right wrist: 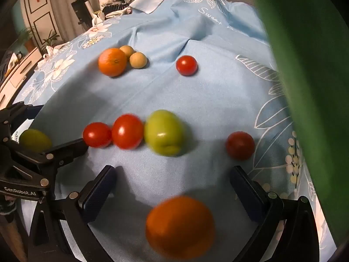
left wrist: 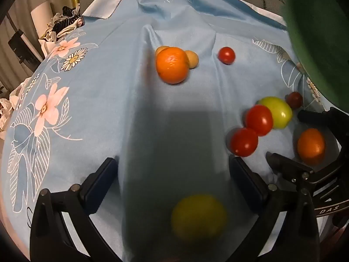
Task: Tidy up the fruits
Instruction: 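Grasp a tangerine with the left gripper while the right gripper grasps the large tangerine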
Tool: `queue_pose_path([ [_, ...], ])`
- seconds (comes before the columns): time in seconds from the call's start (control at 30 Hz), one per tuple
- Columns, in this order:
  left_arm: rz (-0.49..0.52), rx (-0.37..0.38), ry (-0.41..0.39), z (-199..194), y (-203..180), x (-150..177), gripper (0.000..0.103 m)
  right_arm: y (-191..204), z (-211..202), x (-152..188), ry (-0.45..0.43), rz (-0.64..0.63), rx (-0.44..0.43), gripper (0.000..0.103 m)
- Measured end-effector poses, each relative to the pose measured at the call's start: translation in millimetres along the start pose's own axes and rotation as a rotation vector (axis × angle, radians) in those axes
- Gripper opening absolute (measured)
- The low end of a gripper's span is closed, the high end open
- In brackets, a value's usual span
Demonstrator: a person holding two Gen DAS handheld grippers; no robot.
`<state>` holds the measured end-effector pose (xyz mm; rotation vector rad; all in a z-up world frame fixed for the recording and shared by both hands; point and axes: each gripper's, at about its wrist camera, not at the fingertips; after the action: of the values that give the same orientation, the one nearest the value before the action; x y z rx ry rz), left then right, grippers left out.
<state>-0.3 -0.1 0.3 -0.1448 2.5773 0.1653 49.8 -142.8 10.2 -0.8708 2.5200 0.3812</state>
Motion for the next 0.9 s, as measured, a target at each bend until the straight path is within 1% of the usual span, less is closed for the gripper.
queue_pose_path([
  [0.47,-0.005,0.006,0.014,-0.9,3.6,-0.1,0.103,-1.3,0.7,0.7,-0.004,0.003,-0.005,0.103],
  [0.77,-0.013,-0.005,0.027,0.3,3.2,-2.2,0.102,-6.4,5.9,3.0,-0.003,0.002,-0.005,0.103],
  [0.8,-0.016,-0.006,0.028,-0.6,3.5,-2.1,0.102,-1.3,0.5,0.8,-0.004,0.002,-0.005,0.103],
  [0.9,-0.025,-0.007,0.019,-5.3,5.9,-0.8,0.102,-3.1,1.4,1.9,-0.005,0.004,-0.005,0.103],
])
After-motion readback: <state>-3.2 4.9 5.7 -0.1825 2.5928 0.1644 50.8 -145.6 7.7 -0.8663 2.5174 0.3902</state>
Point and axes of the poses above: each gripper's, at about its wrist camera, not at the fingertips, and z roughly the way its jaws point, y to its left, x to its underside, and after that the axes turned 8 degrees about -x, right-handed
